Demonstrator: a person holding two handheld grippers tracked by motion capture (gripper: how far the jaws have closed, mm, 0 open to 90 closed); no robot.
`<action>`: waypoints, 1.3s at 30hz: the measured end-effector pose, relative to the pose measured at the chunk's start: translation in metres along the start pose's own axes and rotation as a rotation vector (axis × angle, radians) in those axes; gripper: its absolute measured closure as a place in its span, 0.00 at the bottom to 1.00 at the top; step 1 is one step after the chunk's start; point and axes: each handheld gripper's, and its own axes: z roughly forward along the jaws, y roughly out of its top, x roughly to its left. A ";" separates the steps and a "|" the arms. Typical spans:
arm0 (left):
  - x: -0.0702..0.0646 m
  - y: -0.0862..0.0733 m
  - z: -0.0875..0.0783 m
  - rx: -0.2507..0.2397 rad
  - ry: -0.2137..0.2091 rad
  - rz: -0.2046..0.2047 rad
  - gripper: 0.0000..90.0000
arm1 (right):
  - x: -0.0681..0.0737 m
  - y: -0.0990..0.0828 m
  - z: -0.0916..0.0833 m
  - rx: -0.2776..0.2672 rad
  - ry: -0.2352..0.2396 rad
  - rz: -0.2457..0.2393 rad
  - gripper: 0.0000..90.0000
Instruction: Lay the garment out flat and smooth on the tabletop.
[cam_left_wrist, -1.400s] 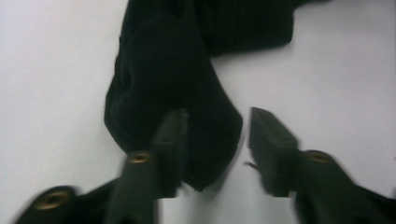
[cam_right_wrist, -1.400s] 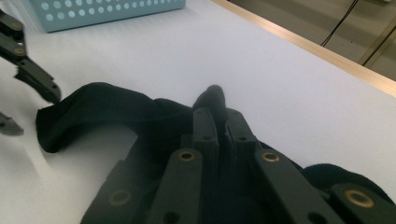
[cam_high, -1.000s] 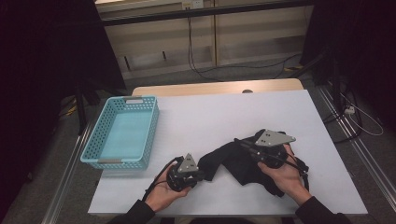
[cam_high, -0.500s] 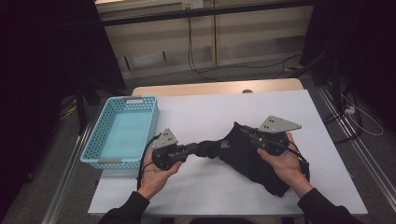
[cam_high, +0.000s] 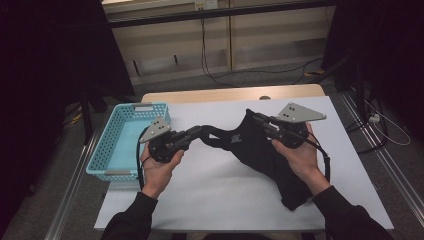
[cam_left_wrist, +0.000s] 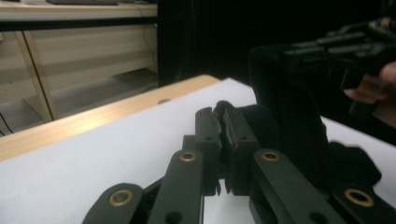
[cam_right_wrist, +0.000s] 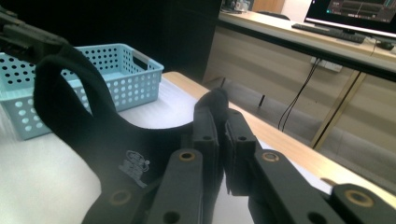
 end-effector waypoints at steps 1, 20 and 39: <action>0.004 0.004 -0.002 -0.017 0.006 -0.008 0.95 | 0.000 0.003 0.001 -0.004 0.000 -0.005 0.95; 0.021 0.055 -0.044 -0.197 0.082 -0.011 0.95 | 0.012 0.076 0.024 -0.136 0.025 -0.019 0.96; 0.046 0.063 0.017 -0.086 0.148 -0.052 0.95 | -0.039 0.077 0.050 -0.109 -0.053 0.023 0.96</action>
